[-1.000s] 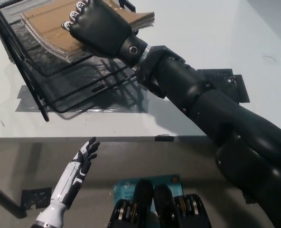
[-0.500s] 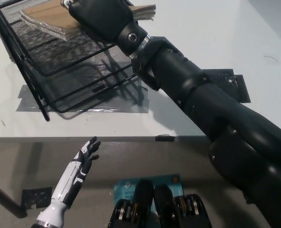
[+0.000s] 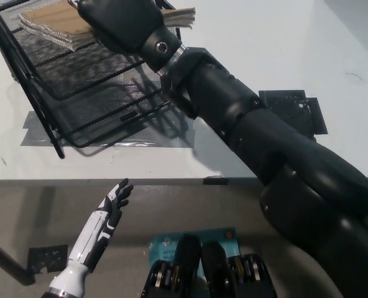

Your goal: A person hands a notebook to the robot and the robot grabs it with its right hand and places it in the file tray kept in the centre of the desk infront of it.

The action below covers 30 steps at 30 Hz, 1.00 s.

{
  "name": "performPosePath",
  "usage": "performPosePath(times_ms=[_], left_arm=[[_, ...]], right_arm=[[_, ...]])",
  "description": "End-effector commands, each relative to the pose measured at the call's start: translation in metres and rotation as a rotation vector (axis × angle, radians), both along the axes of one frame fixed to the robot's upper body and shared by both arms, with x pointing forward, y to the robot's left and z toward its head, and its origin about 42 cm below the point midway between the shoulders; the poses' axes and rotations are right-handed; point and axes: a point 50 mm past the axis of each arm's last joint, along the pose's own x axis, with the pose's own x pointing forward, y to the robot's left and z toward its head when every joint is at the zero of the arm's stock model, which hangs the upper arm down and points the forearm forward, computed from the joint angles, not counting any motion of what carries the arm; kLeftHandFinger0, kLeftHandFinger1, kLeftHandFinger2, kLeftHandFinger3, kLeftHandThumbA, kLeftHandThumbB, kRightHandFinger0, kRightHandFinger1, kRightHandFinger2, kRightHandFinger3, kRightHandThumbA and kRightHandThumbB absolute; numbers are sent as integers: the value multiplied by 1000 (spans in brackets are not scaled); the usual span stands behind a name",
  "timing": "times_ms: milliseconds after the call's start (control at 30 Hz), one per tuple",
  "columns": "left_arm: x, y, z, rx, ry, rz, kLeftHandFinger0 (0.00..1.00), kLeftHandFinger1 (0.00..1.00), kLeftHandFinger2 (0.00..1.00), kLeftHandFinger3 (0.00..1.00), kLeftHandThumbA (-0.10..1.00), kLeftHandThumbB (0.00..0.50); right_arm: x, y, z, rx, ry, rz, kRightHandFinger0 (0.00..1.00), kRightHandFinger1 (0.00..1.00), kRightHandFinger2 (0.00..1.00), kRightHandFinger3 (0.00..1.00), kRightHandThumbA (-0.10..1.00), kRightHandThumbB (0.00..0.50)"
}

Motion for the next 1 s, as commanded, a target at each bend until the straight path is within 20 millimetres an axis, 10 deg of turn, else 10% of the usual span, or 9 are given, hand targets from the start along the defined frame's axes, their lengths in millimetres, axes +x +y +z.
performPosePath(times_ms=[0, 33, 67, 100, 267, 967], left_arm=[[5, 1, 15, 11, -44, -24, 1000, 1000, 1000, 1000, 1000, 500], [6, 1, 15, 7, -42, -23, 1000, 1000, 1000, 1000, 1000, 500], [6, 1, 15, 9, -43, -24, 1000, 1000, 1000, 1000, 1000, 500], [5, 2, 15, 16, -47, -25, 1000, 1000, 1000, 1000, 1000, 500], [6, 2, 16, 39, -68, -31, 970, 1000, 1000, 1000, 1000, 500], [11, 0, 17, 58, -79, -58, 963, 1000, 1000, 1000, 1000, 500]], right_arm=[[0, 21, 48, 31, 47, -49, 0, 41, 207, 231, 1000, 55], [2, 23, 47, 35, 136, -65, 0, 41, 207, 231, 1000, 55], [6, 26, 45, 15, 274, -92, 517, 706, 981, 985, 1000, 354], [9, 29, 44, -15, 418, -114, 1000, 1000, 1000, 1000, 1000, 353], [10, 39, 38, -61, 818, -146, 1000, 1000, 1000, 1000, 940, 498], [-4, 24, 109, -158, 1471, 55, 1000, 1000, 1000, 1000, 772, 500]])
